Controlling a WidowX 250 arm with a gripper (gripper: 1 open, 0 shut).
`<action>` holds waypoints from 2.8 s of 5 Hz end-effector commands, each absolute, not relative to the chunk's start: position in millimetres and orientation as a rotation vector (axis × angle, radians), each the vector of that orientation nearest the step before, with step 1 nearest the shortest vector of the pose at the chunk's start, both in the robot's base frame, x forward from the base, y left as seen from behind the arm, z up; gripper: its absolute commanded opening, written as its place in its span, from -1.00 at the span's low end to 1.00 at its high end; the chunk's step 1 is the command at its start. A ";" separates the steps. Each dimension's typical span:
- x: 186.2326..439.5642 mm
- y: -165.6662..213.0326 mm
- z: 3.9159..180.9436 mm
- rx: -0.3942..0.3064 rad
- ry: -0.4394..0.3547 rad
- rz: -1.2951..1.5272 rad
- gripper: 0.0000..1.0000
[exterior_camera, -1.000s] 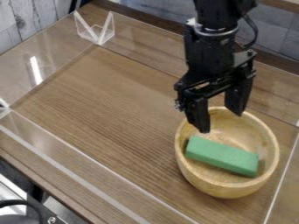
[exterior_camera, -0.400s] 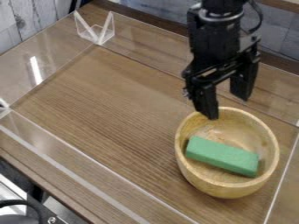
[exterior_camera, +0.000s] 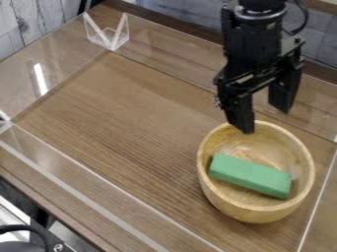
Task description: Put green object into wooden bowl
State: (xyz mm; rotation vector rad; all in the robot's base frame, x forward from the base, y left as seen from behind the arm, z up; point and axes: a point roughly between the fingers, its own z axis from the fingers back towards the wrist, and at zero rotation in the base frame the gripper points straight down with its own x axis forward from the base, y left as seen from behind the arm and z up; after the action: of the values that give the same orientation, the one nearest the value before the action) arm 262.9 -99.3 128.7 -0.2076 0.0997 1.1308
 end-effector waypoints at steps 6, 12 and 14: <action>253.4 -104.5 108.0 -0.266 0.033 1.105 1.00; 270.3 -100.0 148.1 -0.341 -0.028 1.183 1.00; 297.6 -45.3 191.3 -0.417 -0.123 1.242 1.00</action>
State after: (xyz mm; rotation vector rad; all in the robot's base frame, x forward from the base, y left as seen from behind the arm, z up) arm 293.2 -43.1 175.8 -0.3817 -0.0819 1.2606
